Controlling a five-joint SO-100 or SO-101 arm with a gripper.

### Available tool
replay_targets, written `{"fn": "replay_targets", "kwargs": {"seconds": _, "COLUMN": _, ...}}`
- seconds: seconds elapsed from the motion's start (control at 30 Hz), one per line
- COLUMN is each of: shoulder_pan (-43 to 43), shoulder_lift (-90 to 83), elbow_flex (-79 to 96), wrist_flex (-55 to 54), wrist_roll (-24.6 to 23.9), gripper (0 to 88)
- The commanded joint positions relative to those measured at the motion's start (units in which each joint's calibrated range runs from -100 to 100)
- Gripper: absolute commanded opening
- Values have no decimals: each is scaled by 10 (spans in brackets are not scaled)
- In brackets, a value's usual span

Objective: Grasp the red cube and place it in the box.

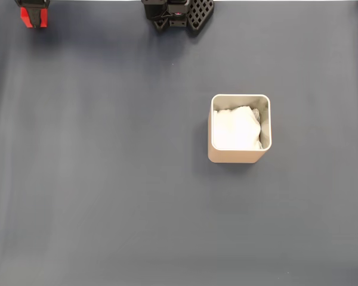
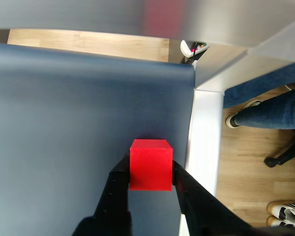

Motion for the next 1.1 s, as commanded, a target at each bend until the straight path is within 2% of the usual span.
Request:
{"fn": "replay_targets", "kwargs": {"seconds": 0.0, "shoulder_pan": -6, "shoulder_lift": -34, "elbow_flex": -25, "wrist_flex": 22, "wrist_roll": 10, "gripper": 6}}
{"fn": "replay_targets", "kwargs": {"seconds": 0.43, "shoulder_pan": -31, "shoulder_lift": -60, "elbow_flex": -27, "wrist_flex": 49, "wrist_roll": 21, "gripper": 3}}
{"fn": "replay_targets", "kwargs": {"seconds": 0.7, "shoulder_pan": -114, "shoulder_lift": -129, "elbow_flex": -52, "wrist_flex": 124, "wrist_roll": 19, "gripper": 3}}
{"fn": "replay_targets", "kwargs": {"seconds": 1.07, "shoulder_pan": -244, "shoulder_lift": -217, "elbow_flex": -89, "wrist_flex": 175, "wrist_roll": 6, "gripper": 3}}
